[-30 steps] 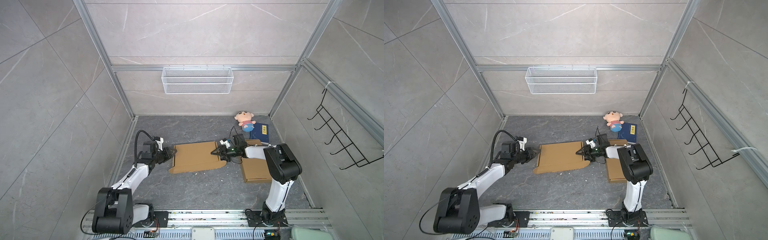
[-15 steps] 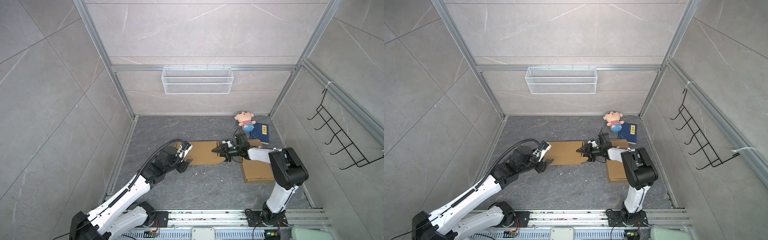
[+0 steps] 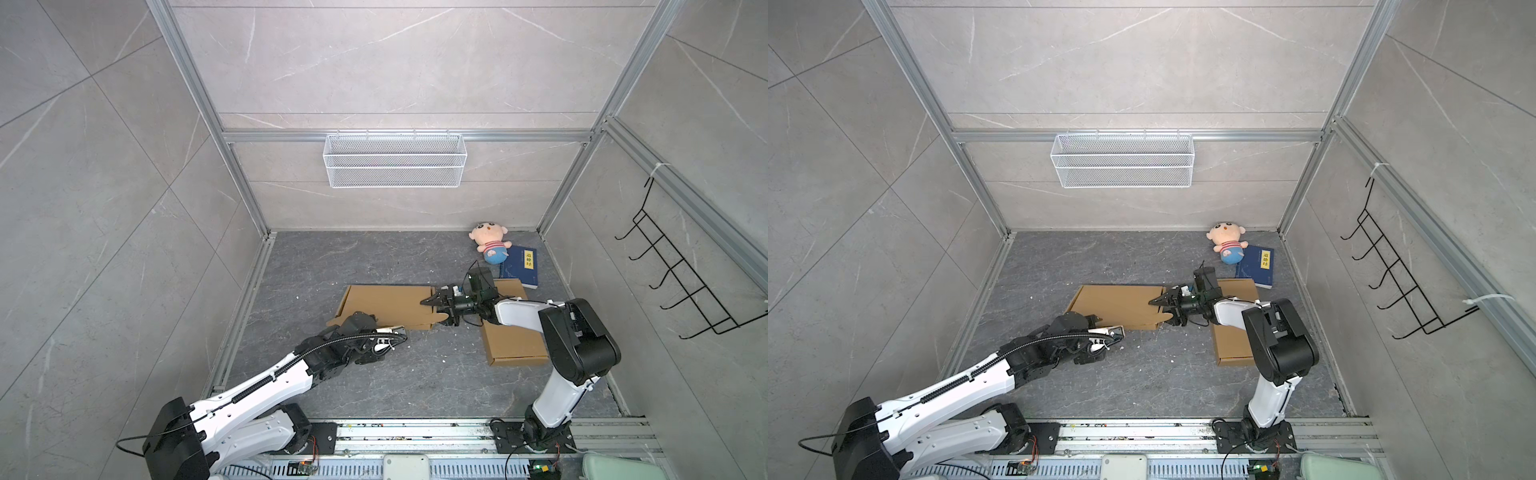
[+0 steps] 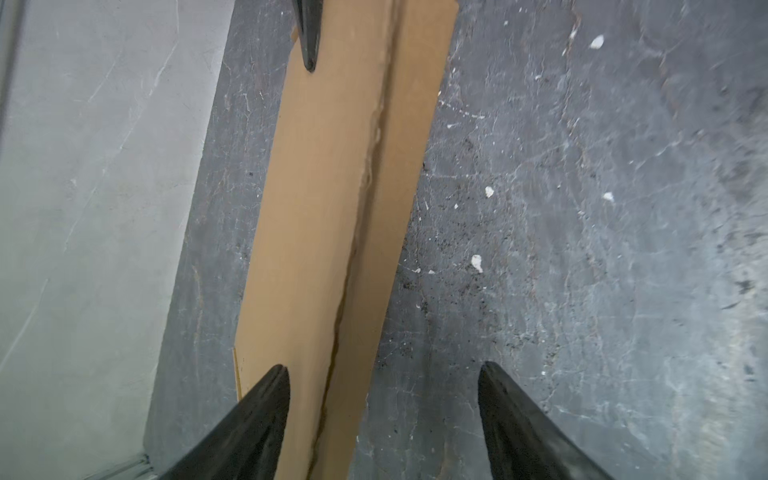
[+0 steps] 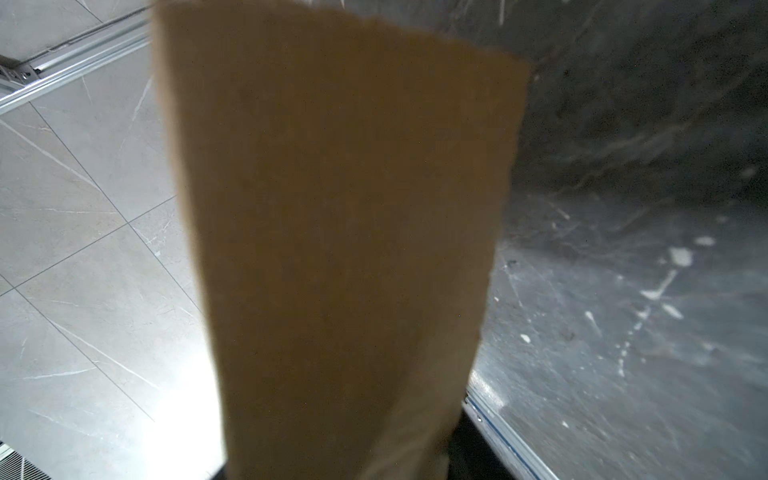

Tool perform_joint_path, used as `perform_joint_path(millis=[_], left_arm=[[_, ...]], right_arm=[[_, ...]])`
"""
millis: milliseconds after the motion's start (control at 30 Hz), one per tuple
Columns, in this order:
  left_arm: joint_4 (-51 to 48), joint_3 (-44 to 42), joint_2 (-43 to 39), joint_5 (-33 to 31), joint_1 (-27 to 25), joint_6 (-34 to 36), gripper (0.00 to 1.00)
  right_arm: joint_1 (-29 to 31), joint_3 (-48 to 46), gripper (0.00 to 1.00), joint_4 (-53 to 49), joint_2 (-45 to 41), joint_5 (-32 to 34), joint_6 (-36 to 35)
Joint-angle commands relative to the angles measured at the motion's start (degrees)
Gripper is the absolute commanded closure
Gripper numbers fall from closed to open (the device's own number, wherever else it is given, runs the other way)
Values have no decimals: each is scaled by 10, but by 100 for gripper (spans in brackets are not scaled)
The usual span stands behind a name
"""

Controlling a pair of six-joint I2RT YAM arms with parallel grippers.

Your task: Fold the paper box

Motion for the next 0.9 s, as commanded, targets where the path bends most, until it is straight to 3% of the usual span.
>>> perform_joint_path(millis=[0, 533, 867], left_arm=[[64, -16, -1, -39, -1, 67, 26], [189, -58, -7, -103, 14, 183, 27], [152, -36, -22, -76, 17, 187, 36]], right_arm=[[2, -9, 55, 26, -22, -27, 24], [25, -35, 57, 54, -48, -52, 63], [29, -50, 53, 63, -66, -61, 74]])
